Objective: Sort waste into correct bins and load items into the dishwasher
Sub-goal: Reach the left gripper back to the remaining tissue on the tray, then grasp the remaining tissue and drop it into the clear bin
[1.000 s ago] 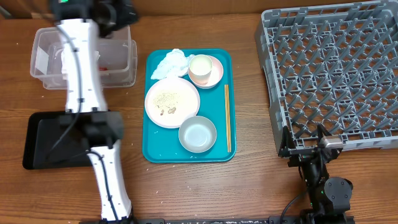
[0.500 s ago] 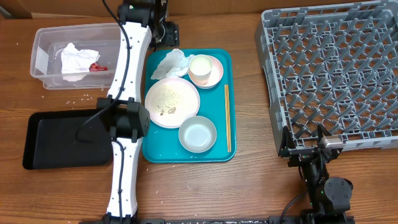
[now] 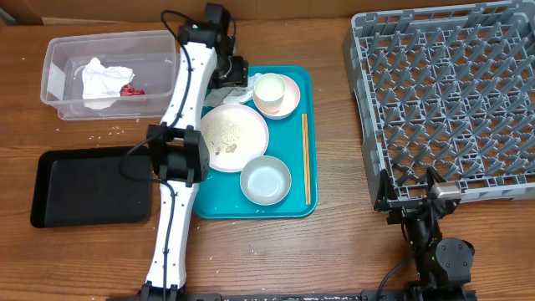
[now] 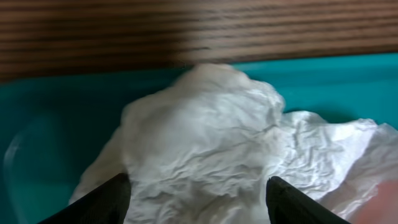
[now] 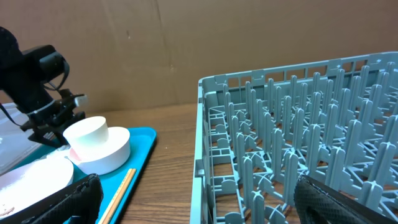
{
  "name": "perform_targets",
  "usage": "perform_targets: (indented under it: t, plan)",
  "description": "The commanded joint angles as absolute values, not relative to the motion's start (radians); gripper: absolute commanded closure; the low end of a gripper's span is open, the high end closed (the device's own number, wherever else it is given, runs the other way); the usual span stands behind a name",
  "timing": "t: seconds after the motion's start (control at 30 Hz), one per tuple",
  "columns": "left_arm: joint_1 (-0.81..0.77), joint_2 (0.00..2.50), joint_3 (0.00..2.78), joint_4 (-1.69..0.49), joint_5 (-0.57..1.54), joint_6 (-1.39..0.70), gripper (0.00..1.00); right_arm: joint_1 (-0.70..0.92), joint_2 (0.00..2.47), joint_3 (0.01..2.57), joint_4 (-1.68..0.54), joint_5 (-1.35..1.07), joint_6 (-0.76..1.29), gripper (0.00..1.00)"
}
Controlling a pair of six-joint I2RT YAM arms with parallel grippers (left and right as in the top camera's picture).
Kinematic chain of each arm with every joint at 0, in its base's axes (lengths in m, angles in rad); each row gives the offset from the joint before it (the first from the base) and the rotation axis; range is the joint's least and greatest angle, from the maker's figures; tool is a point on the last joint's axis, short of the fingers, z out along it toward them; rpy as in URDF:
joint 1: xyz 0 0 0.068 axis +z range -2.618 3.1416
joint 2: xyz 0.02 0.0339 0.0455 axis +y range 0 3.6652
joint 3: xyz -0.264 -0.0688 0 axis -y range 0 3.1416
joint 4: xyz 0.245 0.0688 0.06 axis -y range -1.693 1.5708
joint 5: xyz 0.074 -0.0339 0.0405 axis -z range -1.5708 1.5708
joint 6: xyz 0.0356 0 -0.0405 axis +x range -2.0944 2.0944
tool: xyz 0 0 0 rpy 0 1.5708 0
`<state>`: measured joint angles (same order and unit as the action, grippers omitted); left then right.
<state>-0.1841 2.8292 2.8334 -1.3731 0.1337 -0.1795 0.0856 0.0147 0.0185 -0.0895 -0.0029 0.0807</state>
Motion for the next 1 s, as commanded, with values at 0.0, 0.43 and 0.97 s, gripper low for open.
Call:
perform_targets:
  t: [0.0, 0.43, 0.97]
  plan:
    - [-0.200, 2.854, 2.833, -1.376, 0.133, -0.161, 0.34, 0.084, 0.003, 0.008, -0.084, -0.001, 0.078, 0.00]
    - [-0.196, 2.846, 2.851, -1.436, 0.015, -0.168, 0.96, 0.084, 0.003, 0.008, -0.084, -0.001, 0.078, 0.00]
    - [0.013, 2.506, 3.028, -1.491, -0.064, -0.530, 0.96, 0.084, 0.003, 0.008, -0.084, -0.001, 0.078, 0.00]
